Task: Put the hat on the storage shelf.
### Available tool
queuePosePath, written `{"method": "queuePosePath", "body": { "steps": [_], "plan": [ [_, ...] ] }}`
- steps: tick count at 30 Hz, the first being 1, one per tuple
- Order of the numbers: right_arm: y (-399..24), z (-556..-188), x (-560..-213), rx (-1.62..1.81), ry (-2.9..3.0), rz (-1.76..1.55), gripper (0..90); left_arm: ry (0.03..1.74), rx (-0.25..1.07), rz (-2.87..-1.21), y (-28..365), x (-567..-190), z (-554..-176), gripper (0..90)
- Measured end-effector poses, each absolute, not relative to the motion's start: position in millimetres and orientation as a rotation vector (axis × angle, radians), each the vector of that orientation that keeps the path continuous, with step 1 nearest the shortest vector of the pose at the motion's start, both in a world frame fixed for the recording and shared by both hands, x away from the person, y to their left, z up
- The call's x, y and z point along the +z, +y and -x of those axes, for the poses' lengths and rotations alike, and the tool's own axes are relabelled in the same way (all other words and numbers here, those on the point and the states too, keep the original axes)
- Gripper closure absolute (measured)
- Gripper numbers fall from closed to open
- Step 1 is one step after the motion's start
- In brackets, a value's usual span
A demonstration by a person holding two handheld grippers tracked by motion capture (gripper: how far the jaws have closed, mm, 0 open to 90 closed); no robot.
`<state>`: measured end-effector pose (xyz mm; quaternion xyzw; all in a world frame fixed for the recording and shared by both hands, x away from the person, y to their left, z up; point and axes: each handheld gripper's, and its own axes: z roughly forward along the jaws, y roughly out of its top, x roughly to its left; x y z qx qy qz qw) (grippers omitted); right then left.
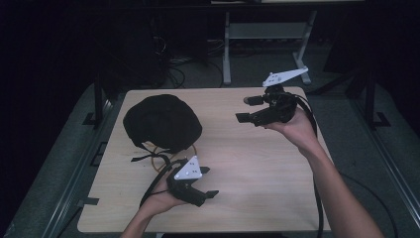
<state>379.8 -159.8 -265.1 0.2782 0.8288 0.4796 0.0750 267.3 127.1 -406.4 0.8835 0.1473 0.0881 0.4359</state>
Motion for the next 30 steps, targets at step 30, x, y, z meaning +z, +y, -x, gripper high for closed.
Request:
{"method": "queuePosePath", "body": {
  "steps": [30],
  "plan": [
    [-226.0, -350.0, -323.5, 1.415, 2.462, -0.980, 18.5, 0.399, 0.202, -2.187, 129.3, -408.9, -270.3, 24.2]
  ]
}}
